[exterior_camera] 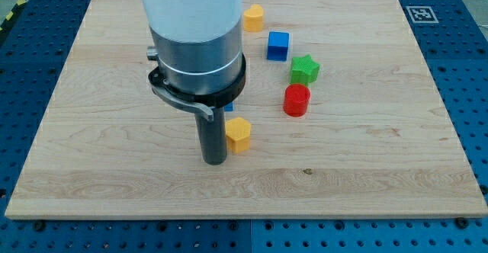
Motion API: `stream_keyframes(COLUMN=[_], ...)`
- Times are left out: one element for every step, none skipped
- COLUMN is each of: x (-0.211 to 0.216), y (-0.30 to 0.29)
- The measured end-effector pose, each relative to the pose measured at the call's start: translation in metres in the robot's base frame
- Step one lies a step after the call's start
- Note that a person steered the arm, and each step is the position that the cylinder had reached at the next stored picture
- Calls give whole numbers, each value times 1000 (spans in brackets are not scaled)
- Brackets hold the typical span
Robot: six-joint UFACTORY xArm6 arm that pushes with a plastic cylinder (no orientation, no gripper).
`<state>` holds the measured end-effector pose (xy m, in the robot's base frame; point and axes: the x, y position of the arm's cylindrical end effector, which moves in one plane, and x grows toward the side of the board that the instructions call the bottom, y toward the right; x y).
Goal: Push the yellow hexagon to the bottom left of the red circle
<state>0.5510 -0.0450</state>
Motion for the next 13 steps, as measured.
stream_keyframes(x=[0, 0, 0, 0, -1, -20, -29, -28, -28, -28, -15, -7, -18], y=[0, 5, 13, 19, 26, 28, 30, 31, 31, 31, 39, 45, 15])
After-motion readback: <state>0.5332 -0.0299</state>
